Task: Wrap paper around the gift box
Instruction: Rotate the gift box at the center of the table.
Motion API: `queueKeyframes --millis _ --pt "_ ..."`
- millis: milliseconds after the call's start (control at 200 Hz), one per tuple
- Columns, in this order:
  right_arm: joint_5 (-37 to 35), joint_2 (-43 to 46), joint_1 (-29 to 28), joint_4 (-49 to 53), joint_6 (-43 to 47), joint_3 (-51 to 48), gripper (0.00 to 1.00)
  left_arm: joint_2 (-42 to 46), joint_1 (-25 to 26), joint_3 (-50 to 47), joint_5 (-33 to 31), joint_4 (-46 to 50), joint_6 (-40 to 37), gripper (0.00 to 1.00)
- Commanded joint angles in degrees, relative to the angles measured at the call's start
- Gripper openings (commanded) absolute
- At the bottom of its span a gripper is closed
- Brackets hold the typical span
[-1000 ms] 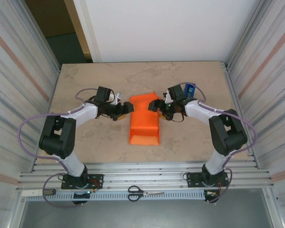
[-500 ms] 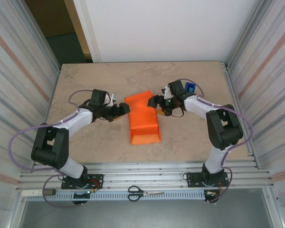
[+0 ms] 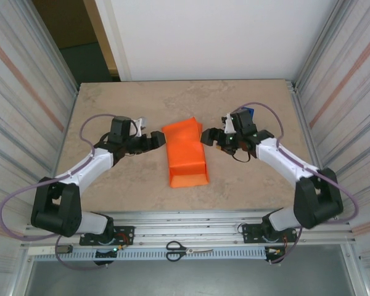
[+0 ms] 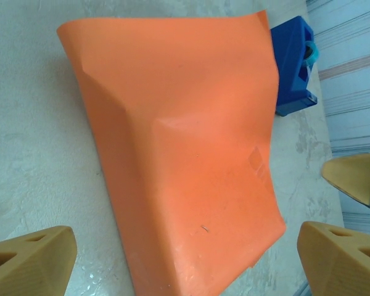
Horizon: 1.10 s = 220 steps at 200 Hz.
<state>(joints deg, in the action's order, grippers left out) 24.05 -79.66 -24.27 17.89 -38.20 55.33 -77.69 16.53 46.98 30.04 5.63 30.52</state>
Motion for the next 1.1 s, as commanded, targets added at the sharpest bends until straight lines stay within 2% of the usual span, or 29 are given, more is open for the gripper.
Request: queueKeyframes --millis 0,185,311,566,727,1012,1097 --pt "-5.2 3.6 -0.8 -0.2 -0.4 -4.2 0.88 3.0 -0.8 -0.7 -0.5 -1.1 -2.2 0.93" --pt "-3.2 2.1 -1.6 -7.9 -5.8 -7.8 0.87 1.6 -1.1 -3.8 7.3 -5.6 0.4 0.9" --pt "2.2 -2.6 -1.7 -11.7 -6.2 -6.2 0.85 -2.4 -0.8 -2.1 10.5 -5.3 1.5 0.87" --pt "9.8 -14.0 0.2 -14.4 -6.1 -1.2 0.79 -9.0 1.0 2.1 9.4 -1.7 3.6 0.86" --pt "13.0 -16.8 0.5 -16.1 -5.1 0.1 0.77 -13.0 1.6 2.5 11.1 -2.5 5.5 0.79" --pt "21.4 -20.7 1.7 -21.4 -6.4 2.8 0.73 -10.0 2.2 2.3 7.2 -2.6 4.7 0.78" --pt "20.5 -20.4 1.8 -18.9 -6.0 4.0 0.75 -10.0 2.2 2.7 6.9 -0.8 3.6 0.78"
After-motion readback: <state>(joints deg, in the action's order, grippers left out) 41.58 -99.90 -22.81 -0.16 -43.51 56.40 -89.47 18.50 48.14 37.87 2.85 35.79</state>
